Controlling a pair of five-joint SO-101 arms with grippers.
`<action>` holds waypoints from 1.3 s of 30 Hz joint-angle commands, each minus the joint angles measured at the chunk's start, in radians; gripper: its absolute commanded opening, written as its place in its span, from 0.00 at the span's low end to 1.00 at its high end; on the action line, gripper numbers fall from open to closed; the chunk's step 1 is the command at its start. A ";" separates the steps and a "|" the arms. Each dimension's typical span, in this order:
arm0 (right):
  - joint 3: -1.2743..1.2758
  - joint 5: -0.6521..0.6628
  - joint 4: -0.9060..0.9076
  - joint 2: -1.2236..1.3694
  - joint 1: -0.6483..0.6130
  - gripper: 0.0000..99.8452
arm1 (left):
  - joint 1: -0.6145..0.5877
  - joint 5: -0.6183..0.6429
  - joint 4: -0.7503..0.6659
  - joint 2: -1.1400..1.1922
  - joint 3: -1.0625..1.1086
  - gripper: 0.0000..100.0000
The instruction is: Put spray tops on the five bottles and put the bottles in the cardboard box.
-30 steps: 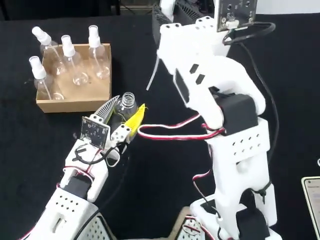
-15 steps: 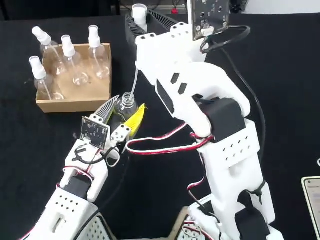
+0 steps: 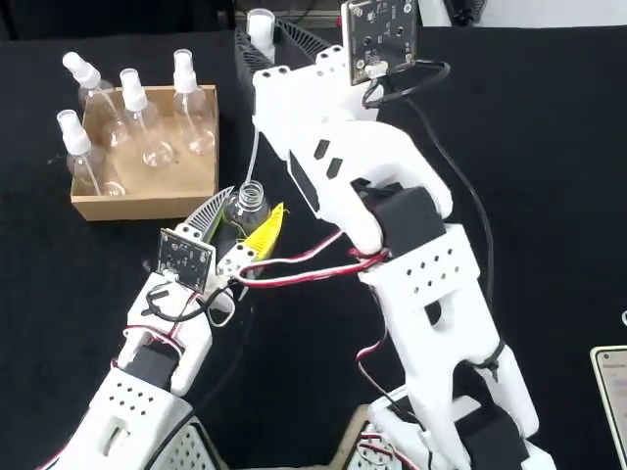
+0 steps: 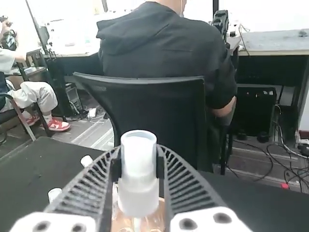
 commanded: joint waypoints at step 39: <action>0.668 0.064 -0.075 -0.458 -0.130 0.01 | -0.012 0.011 -0.021 -0.015 0.016 0.04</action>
